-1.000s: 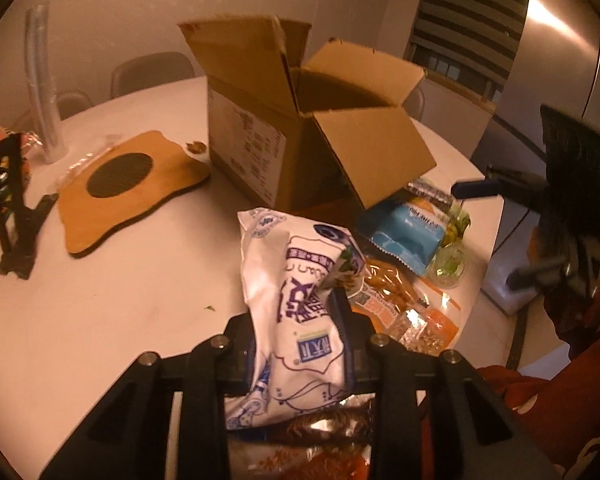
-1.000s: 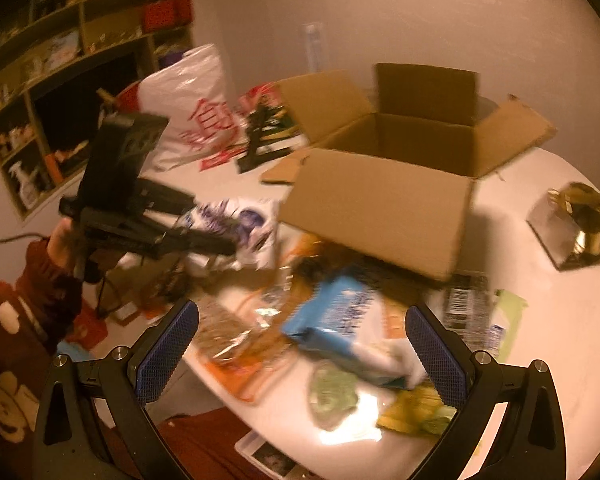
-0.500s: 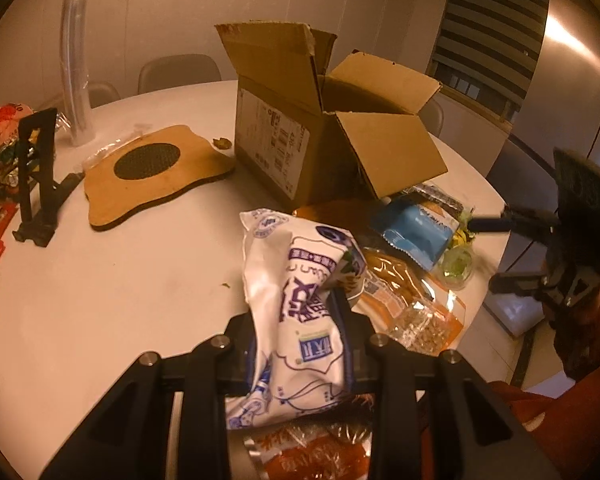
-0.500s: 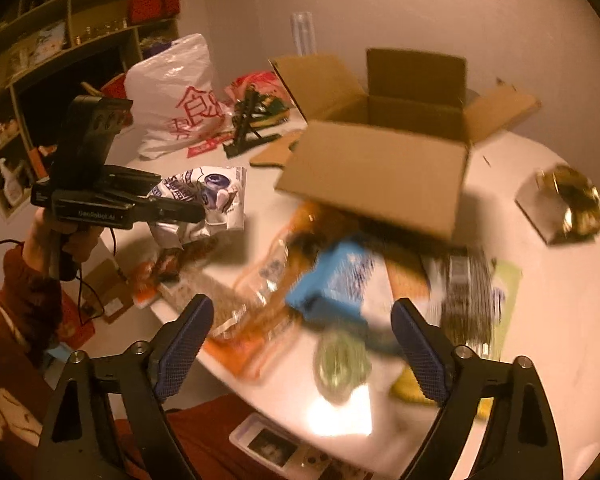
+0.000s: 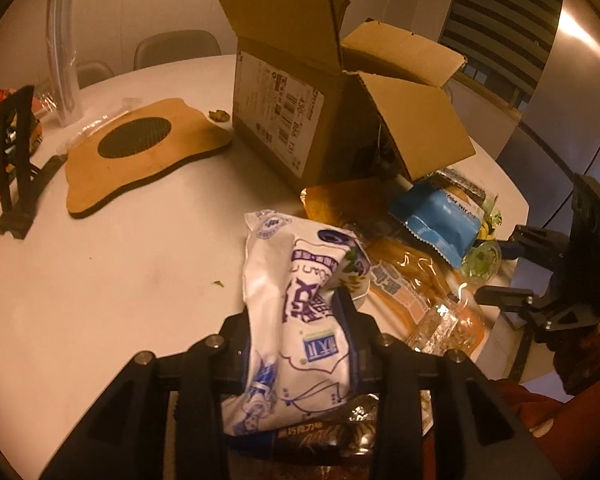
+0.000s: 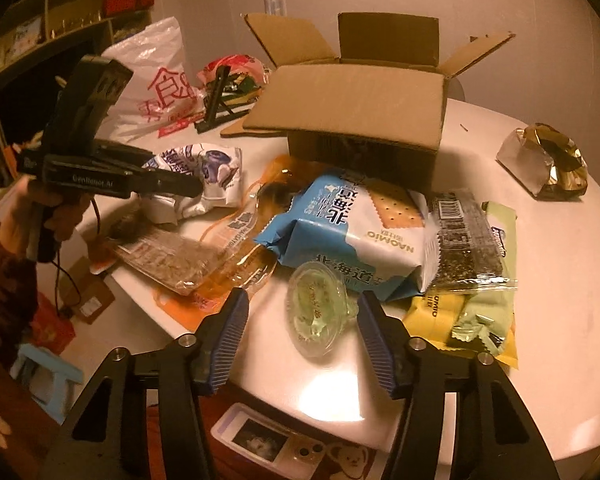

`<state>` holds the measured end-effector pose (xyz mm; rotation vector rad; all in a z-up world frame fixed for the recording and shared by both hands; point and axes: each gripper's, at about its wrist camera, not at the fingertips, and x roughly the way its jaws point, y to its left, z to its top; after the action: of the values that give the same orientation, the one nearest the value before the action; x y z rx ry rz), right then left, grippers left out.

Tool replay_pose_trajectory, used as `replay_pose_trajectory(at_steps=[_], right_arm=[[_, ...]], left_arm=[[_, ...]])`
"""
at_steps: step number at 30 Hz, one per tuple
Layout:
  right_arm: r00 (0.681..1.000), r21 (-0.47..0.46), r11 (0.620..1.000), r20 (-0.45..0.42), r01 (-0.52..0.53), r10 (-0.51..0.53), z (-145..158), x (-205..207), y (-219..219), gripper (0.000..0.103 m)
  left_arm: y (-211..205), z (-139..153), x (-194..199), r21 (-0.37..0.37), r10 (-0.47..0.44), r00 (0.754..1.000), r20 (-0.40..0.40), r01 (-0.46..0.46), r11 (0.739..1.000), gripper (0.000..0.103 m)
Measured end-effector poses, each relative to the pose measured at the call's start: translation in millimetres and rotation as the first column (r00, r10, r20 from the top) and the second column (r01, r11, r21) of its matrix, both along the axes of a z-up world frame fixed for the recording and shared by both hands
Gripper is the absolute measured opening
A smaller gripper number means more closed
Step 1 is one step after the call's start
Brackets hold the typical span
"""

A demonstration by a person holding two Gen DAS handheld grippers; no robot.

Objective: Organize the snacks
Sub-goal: 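Lift the white bag with the left gripper while the right gripper grasps the green jelly cup, then carry the white bag and jelly cup into the box and open both grippers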

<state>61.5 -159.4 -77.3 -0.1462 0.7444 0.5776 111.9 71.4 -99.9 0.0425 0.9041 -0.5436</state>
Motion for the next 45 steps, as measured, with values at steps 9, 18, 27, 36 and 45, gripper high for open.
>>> replay_pose_trajectory(at_steps=[9,18,27,36,45], right_arm=[[0.999,-0.055,0.998,0.026,0.038,-0.037,-4.9,0.5,3.2,0.034],[0.999,-0.078,0.997,0.040,0.029,-0.026,-4.2,-2.3,10.4,0.022],[0.999,-0.027,0.999,0.010,0.043,-0.042,-2.9,-2.6,2.0,0.019],[0.999,-0.025,0.999,-0.001,0.033,-0.033,-2.7,-1.1,0.6,0.018],[1.000,-0.010,1.000,0.005,0.027,-0.027,-0.9,-3.8,-1.8,0.018]], left_arm=[[3.1,-6.2,8.2,-0.026,-0.020,1.000,-0.014,0.019,0.999,0.040],[2.5,-9.1,15.5,-0.022,-0.025,0.999,-0.023,0.024,0.999,0.060],[-11.4,-9.1,19.4,0.035,-0.077,0.996,-0.040,0.079,0.996,0.063],[-39.5,-11.6,18.3,0.238,-0.141,0.989,-0.046,0.148,0.960,0.065],[-38.2,1.6,17.1,0.224,-0.107,0.993,-0.054,0.117,0.968,0.033]])
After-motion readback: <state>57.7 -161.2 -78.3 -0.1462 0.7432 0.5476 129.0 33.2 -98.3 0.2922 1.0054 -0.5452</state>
